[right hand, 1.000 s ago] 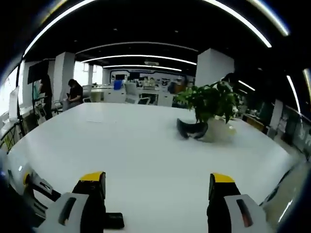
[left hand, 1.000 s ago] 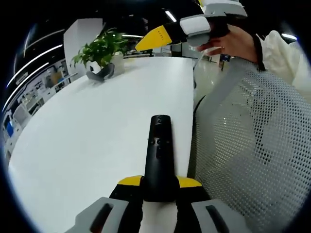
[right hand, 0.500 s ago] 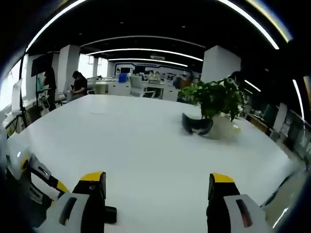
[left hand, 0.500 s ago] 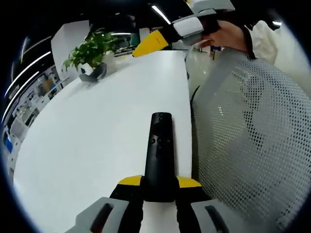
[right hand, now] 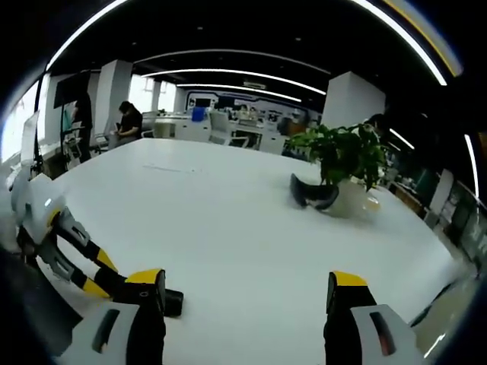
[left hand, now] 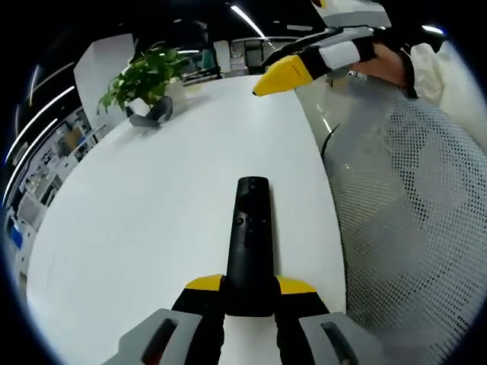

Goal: Press the specified remote control buttons in sequence, fully releasing each button before pressing the next.

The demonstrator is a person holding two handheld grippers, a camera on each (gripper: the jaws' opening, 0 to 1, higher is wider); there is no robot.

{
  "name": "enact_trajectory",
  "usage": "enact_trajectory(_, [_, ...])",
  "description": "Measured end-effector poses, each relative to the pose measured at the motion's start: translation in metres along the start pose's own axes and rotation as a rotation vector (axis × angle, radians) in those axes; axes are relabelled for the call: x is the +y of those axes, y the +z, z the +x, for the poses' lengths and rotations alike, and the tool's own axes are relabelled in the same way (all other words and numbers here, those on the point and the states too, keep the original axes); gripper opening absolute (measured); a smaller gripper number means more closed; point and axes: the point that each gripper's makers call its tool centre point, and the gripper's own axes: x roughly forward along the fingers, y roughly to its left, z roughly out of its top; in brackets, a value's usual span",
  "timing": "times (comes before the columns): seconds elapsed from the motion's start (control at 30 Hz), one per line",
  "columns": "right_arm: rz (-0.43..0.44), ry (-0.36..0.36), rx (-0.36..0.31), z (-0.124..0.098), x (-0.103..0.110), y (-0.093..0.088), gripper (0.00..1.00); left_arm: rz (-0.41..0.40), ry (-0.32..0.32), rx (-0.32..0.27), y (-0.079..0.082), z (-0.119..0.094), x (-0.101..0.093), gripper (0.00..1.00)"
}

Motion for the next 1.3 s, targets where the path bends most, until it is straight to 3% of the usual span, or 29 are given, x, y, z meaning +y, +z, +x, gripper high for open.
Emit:
enact_trajectory(0.9, [-0.017,0.007,0.034,0.003,0.002,-0.006,0.85,-0.011,0.104,0.057,-0.005,0.004,0.104,0.23])
enact_trajectory(1.3, [-0.027,0.012,0.049,0.004,0.003,-0.01,0.84,0.022,0.111,0.095,-0.004,0.015,0.143,0.23])
